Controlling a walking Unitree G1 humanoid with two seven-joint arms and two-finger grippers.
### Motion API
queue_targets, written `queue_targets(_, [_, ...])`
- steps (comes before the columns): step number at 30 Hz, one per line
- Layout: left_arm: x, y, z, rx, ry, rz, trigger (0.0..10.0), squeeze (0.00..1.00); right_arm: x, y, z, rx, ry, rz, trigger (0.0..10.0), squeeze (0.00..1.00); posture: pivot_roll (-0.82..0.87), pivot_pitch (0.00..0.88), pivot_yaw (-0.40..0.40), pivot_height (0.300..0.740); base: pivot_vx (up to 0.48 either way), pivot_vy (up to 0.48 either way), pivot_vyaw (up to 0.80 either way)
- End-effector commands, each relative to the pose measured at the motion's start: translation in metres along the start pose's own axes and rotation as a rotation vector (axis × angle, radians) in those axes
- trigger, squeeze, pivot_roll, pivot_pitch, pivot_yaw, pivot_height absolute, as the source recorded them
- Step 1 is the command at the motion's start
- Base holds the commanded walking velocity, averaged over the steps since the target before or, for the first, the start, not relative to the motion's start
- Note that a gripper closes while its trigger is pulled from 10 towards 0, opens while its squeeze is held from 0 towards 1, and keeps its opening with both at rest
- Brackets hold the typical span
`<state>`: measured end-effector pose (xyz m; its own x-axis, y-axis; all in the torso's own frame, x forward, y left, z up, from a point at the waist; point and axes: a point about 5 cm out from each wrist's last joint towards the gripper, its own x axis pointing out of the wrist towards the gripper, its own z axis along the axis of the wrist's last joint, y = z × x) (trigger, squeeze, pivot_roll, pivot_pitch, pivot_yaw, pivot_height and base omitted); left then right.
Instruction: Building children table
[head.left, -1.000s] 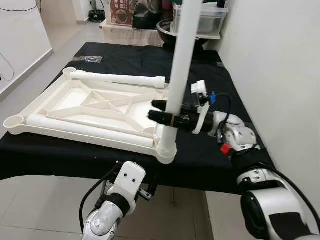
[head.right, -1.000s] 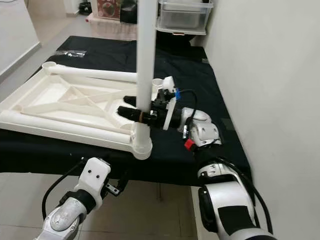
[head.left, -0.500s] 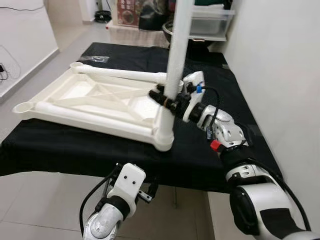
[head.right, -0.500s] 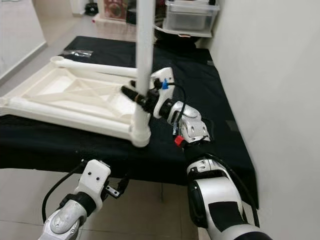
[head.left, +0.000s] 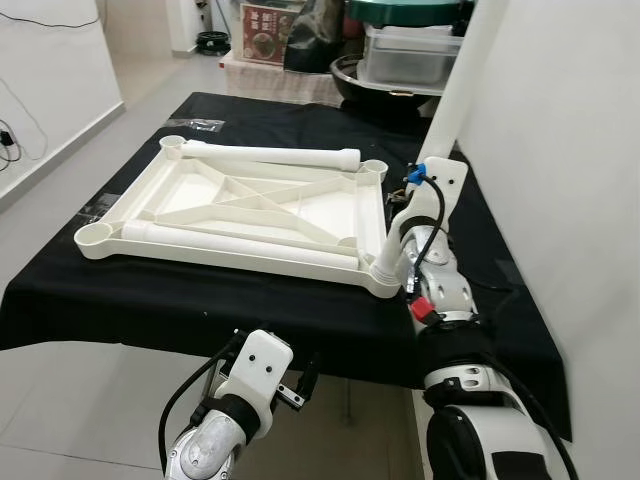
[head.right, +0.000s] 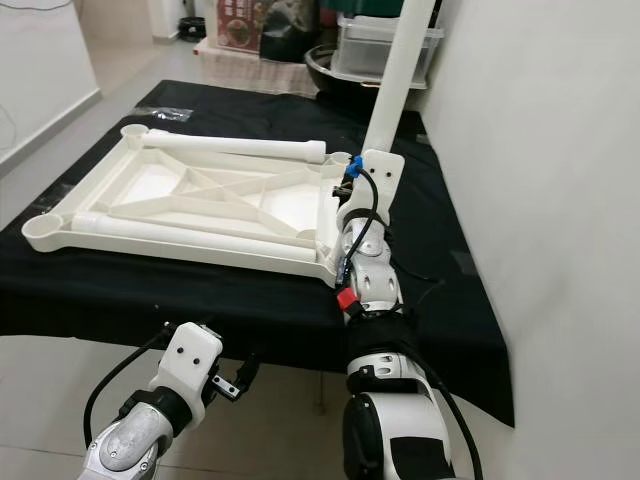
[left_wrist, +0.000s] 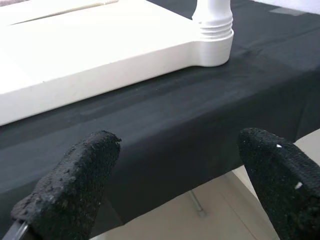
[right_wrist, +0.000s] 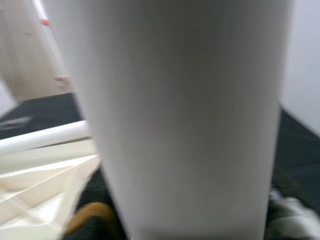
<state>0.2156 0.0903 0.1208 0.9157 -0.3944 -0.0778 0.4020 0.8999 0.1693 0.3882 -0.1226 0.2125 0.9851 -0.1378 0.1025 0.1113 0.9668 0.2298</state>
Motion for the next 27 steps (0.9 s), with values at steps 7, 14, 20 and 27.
queue_targets(7, [-0.002, -0.002, -0.003, 0.0, 0.007, -0.008, 10.0, 0.0, 0.003, 0.004, 0.013, 0.045, -0.075, 0.154, 10.0, 0.0, 0.13, 0.013, -0.119, 0.74, 0.0, 0.0, 0.0])
queue_targets(14, [-0.001, -0.003, -0.003, -0.003, 0.003, -0.011, 10.0, 0.0, 0.001, 0.003, 0.02, 0.123, 0.051, 0.752, 10.0, 0.0, 0.13, 0.014, -0.119, 0.74, 0.0, 0.0, 0.0])
queue_targets(20, [-0.001, -0.003, -0.002, -0.002, 0.002, -0.007, 10.0, 0.0, -0.036, 0.006, 0.009, 0.032, 0.213, 1.402, 10.0, 0.0, 0.14, 0.017, -0.127, 0.74, 0.0, 0.0, 0.0])
queue_targets(27, [-0.001, -0.002, -0.001, -0.001, 0.0, -0.003, 10.0, 0.0, -0.043, 0.024, 0.007, -0.02, 0.252, 1.566, 10.0, 0.0, 0.14, 0.023, -0.134, 0.74, 0.0, 0.0, 0.0])
